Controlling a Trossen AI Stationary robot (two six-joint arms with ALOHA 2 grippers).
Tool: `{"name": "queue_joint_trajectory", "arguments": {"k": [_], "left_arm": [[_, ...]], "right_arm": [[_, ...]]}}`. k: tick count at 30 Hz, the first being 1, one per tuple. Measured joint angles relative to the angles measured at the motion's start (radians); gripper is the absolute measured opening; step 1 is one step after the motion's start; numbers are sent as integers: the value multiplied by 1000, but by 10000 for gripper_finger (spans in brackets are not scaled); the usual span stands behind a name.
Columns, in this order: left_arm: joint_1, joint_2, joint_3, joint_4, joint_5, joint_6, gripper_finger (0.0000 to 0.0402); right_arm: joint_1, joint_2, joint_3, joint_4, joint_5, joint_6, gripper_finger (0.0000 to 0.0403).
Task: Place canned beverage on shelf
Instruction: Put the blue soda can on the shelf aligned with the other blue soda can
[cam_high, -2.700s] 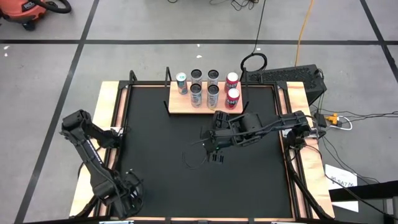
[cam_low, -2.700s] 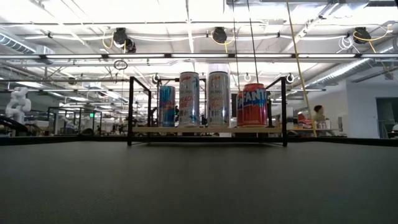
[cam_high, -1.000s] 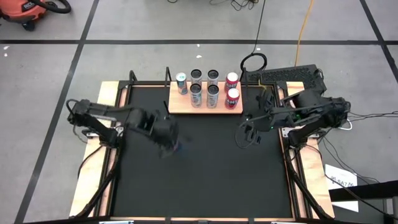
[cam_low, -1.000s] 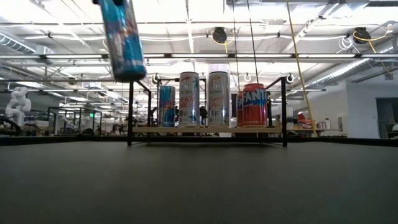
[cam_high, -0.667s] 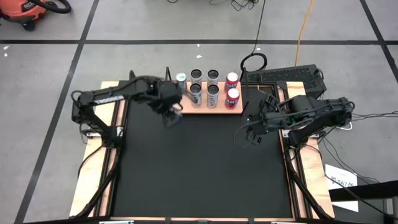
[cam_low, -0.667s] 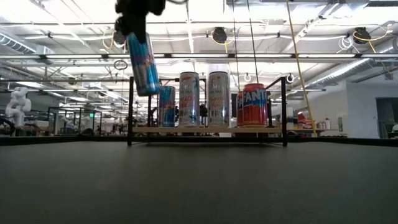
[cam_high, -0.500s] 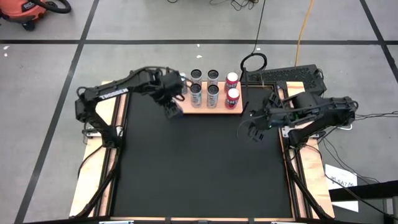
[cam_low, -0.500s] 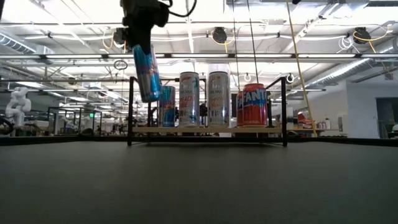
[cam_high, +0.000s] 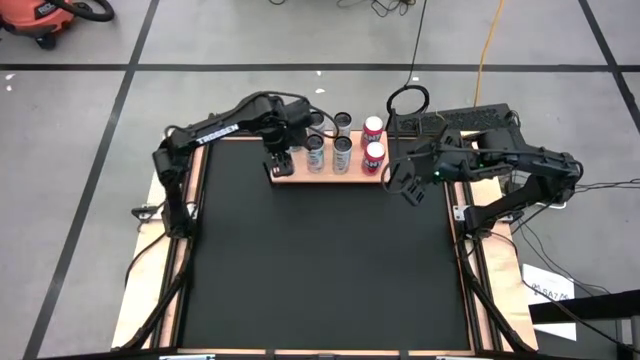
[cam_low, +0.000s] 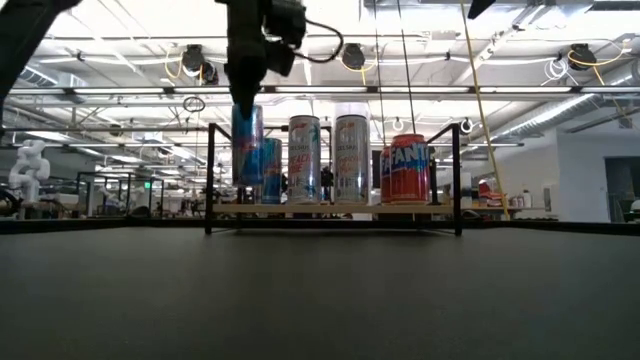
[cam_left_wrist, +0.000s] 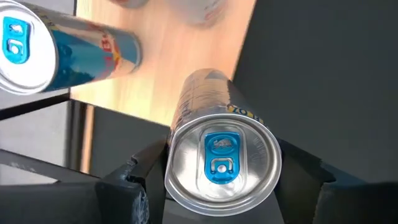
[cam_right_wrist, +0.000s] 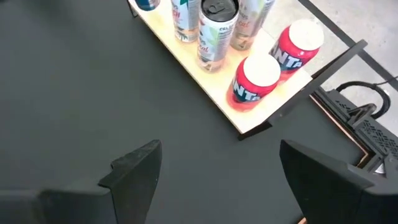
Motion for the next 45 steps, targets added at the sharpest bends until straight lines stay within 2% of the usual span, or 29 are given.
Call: {"name": "queue_joint_trajectory", "arguments": {"k": [5, 10, 28, 37, 45], "left_arm": [[32, 52, 18, -20, -25, 99, 212], [60, 66, 18, 16, -22, 124, 212], [84, 84, 18, 77, -15, 126, 212], [84, 105, 18, 82, 40, 126, 212], [90, 106, 18, 83, 47, 126, 212]], "right_arm": [[-20, 3, 0, 8, -19, 1, 312], [-27, 3, 0, 7, -19, 16, 312], [-65, 3, 0, 15, -19, 8, 312], [-65, 3, 0, 14, -19, 15, 312], [-65, 3, 0, 28, -19, 17, 312]]}}
